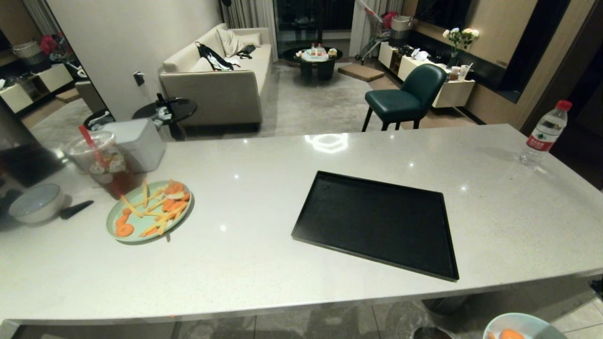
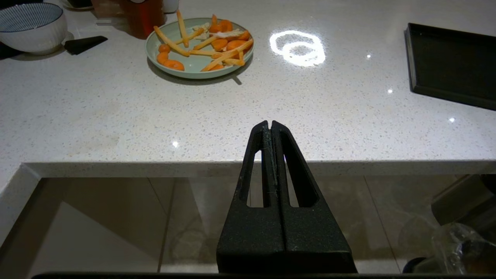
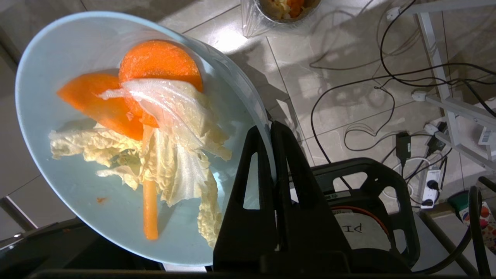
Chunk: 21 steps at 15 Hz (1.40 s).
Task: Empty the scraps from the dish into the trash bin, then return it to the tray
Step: Move the bowl over the trash can
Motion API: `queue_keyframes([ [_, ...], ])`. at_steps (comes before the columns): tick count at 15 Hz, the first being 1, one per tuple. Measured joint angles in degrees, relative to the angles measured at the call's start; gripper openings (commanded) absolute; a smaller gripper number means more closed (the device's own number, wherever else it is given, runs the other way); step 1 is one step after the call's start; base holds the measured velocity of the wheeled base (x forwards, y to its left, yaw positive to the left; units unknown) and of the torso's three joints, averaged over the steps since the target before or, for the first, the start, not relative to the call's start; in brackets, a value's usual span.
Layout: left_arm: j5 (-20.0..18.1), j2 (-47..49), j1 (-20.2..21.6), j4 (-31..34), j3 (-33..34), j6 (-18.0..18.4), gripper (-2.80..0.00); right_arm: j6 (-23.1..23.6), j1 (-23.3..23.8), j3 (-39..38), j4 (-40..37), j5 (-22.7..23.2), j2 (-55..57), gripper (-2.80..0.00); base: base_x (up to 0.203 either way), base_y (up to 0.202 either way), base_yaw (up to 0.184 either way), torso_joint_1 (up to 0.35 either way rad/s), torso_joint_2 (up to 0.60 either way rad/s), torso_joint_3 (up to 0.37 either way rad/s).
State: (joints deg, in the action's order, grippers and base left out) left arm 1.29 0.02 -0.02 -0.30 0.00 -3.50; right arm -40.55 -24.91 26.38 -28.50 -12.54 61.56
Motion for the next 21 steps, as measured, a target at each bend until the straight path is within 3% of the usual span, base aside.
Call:
queue_keyframes([
  [15, 0.00, 0.00, -0.05, 0.00, 0.00, -0.05, -2.80, -0.02, 0.48, -2.00, -0.03, -0.02, -1.74, -2.80, 0.000, 0.000, 0.000, 0.000, 0.00, 0.000],
  [21, 0.02, 0.00, -0.02, -0.02, 0.00, -0.08, -2.80, 0.09, 1.95, -2.18, 0.20, 0.04, -0.12, -2.80, -0.170, 0.000, 0.000, 0.002, 0.00, 0.003],
])
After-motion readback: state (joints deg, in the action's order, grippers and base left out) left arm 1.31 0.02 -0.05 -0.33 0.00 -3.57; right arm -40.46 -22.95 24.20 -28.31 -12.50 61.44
